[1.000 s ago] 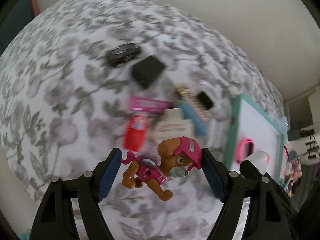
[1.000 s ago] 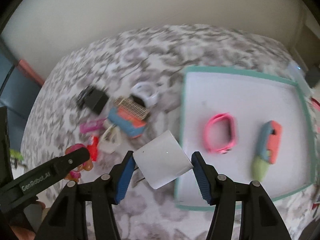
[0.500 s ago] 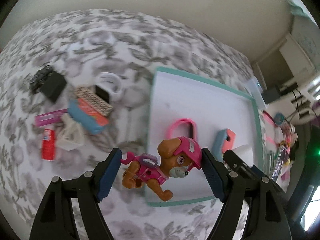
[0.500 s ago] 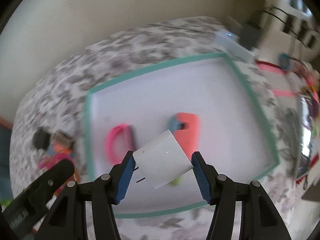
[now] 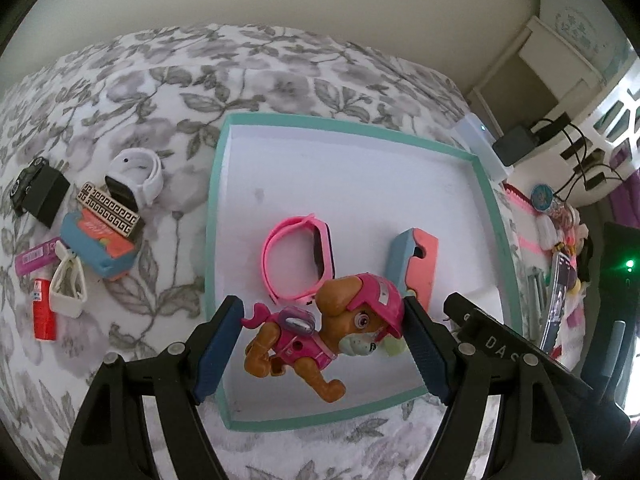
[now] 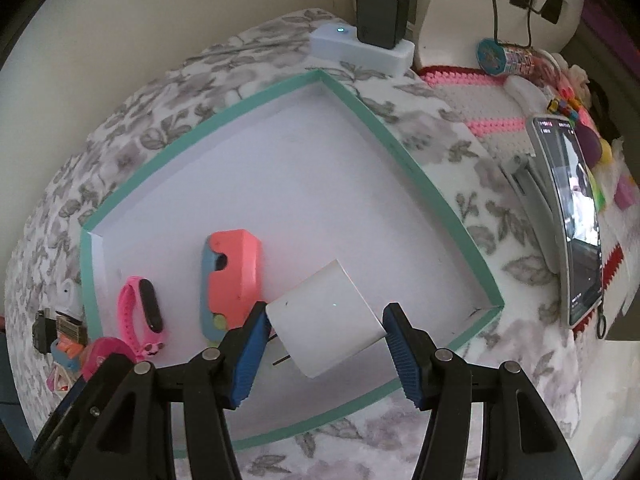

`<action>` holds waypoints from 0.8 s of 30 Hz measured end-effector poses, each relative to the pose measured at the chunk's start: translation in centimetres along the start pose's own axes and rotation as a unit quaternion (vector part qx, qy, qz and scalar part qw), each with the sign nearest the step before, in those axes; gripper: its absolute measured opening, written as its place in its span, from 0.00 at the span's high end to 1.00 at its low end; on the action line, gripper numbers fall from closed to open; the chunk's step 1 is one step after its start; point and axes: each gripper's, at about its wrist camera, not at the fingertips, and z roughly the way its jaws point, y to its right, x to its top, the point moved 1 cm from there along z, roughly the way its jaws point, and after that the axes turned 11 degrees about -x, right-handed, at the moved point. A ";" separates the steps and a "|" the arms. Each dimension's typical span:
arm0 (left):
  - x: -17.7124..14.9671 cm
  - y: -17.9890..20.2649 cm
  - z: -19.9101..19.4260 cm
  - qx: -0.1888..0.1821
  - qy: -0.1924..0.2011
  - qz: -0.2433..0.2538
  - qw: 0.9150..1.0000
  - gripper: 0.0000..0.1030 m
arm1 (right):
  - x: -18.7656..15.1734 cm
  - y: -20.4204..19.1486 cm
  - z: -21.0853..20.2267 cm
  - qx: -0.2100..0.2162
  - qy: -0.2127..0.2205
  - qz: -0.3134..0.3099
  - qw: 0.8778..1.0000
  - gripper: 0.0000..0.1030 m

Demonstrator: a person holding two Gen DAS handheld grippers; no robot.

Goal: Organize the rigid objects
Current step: 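Carry the charger cube with right tool over the tray while left tool carries the dog figure there, then open right tool dropping the charger cube while left tool releases the dog figure in the tray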

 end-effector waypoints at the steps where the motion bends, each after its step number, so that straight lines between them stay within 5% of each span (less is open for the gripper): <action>1: -0.1 0.0 0.2 -0.001 -0.002 0.001 1.000 0.22 | 0.0 0.0 0.1 -0.001 -0.001 -0.001 1.000 0.41; 24: -1.7 -1.5 3.7 0.002 -0.054 -0.016 0.998 0.22 | -0.7 -0.3 2.0 -0.020 -0.023 -0.014 0.999 0.40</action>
